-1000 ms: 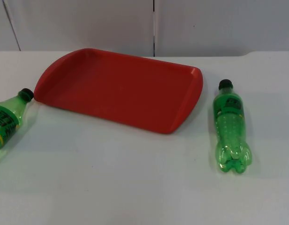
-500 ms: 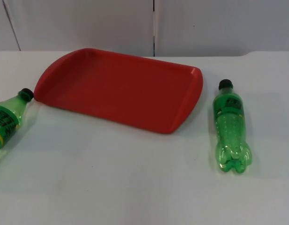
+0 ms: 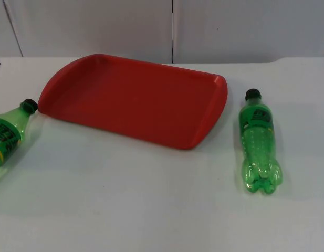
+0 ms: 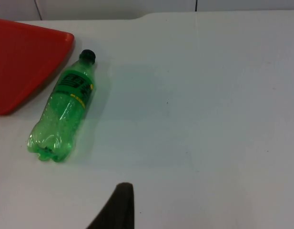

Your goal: Place the bottle upright on the tray.

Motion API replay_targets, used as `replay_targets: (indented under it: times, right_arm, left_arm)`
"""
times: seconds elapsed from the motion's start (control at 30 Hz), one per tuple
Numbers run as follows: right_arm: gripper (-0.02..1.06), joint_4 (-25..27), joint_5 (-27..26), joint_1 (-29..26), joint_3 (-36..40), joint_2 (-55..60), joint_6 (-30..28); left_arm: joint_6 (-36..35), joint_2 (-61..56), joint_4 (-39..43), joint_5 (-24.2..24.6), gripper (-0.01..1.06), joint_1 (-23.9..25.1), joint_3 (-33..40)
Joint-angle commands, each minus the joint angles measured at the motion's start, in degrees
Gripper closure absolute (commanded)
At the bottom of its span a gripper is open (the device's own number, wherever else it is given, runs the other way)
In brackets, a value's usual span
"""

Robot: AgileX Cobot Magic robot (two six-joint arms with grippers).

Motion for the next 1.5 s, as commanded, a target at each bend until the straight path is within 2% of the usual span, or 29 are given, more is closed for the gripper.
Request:
replay_targets:
  times: [0.0, 0.23, 0.43, 0.57, 1.07, 1.37, 1.47]
  right_arm:
    - [-0.01, -0.22, -0.21, -0.19, 0.1, -0.23, -0.03]
    - [-0.01, -0.22, -0.21, -0.19, 0.1, -0.23, -0.03]
    - [-0.01, -0.22, -0.21, -0.19, 0.1, -0.23, -0.03]
    - [-0.01, -0.22, -0.21, -0.19, 0.1, -0.23, -0.03]
    - [-0.01, -0.22, -0.21, -0.19, 0.1, -0.23, -0.03]
    - [-0.01, -0.22, -0.21, -0.19, 0.1, -0.23, -0.03]
    - [-0.01, -0.22, -0.21, -0.19, 0.1, -0.23, -0.03]
  left_arm:
    - [1.54, 4.71, 0.73, -0.88, 0.0, -0.19, -2.72]
    - [6.86, 11.24, -1.71, -2.5, 0.0, 1.0, -5.33]
    - [14.18, 16.54, -9.99, -4.85, 0.0, 7.72, -6.38]
    - [16.53, 18.71, -12.27, -6.27, 0.0, 8.42, -6.38]
    - [16.22, 31.73, -11.93, -7.19, 0.0, 8.42, -8.98]
    - [10.86, 36.06, -5.33, -8.1, 0.0, 8.65, -12.96]
    - [11.22, 37.34, -5.09, -7.89, 0.0, 8.65, -13.71]
